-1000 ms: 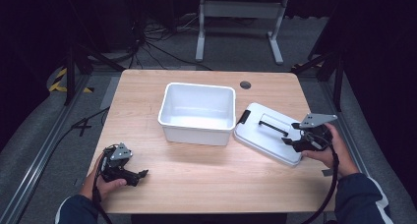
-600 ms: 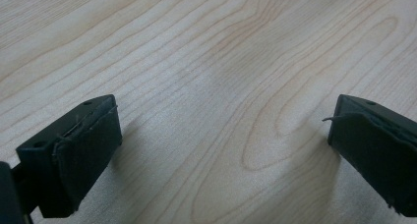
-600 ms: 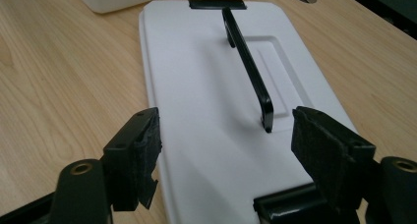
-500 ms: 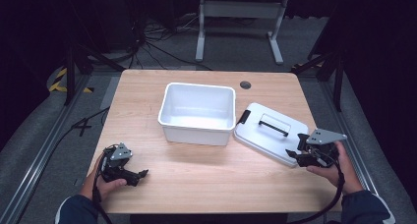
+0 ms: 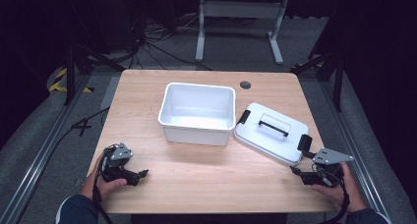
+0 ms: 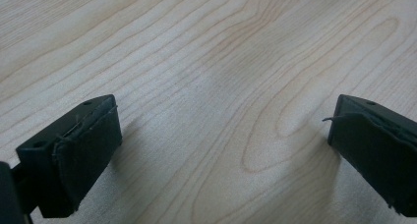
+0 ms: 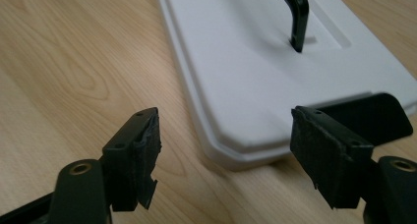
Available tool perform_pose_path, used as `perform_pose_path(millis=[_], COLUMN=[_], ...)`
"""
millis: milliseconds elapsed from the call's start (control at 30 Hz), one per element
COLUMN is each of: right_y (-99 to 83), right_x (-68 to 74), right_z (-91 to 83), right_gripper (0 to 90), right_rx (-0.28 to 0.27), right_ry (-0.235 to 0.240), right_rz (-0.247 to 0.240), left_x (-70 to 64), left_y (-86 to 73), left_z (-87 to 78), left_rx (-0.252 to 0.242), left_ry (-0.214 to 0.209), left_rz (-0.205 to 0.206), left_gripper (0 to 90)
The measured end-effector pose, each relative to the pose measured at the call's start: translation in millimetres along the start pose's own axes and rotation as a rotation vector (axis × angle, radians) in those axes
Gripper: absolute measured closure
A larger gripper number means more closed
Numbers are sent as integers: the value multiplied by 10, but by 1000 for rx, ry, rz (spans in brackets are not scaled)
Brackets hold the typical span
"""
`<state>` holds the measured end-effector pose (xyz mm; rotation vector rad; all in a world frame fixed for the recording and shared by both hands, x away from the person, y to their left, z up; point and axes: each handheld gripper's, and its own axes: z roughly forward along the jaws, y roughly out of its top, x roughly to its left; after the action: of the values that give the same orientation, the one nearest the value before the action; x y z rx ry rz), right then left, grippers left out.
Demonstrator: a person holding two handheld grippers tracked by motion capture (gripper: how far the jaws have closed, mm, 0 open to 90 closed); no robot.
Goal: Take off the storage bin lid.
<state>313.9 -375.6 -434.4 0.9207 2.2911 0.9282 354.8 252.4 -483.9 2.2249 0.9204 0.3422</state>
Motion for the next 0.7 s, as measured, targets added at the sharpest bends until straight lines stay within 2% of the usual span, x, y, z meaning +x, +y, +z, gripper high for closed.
perform_pose_path(millis=[200, 333, 400, 433, 533, 600, 633, 667, 700], right_y=[-168, -236, -264, -279, -326, -332, -331, -332, -333], right_x=[14, 14, 25, 33, 32, 19, 13, 9, -2], right_z=[44, 47, 73, 91, 131, 129, 132, 134, 135], right_gripper=[231, 202, 185, 187, 188, 188, 187, 186, 186], right_rx=[13, -14, -3, 2, 6, 9, 9, 12, 17], right_ry=[-37, -55, -46, -46, -34, -40, -37, -30, -22], right_rz=[40, 83, 79, 81, 99, 112, 113, 121, 132], left_x=[4, 5, 4, 11, -4, -4, 7, -4, 2], left_y=[3, 5, 7, 10, 4, 4, 9, 4, 7], left_z=[2, 2, 4, 5, 7, 6, 4, 6, 5], left_rx=[-1, 0, 1, -1, 4, 5, 0, 4, 1], left_ry=[2, 1, 1, 3, -9, -8, 4, -8, 1], left_rz=[3, 4, 0, 11, -10, -10, 7, -9, 0], left_gripper=[1, 1, 1, 1, 1, 1, 1, 1, 1])
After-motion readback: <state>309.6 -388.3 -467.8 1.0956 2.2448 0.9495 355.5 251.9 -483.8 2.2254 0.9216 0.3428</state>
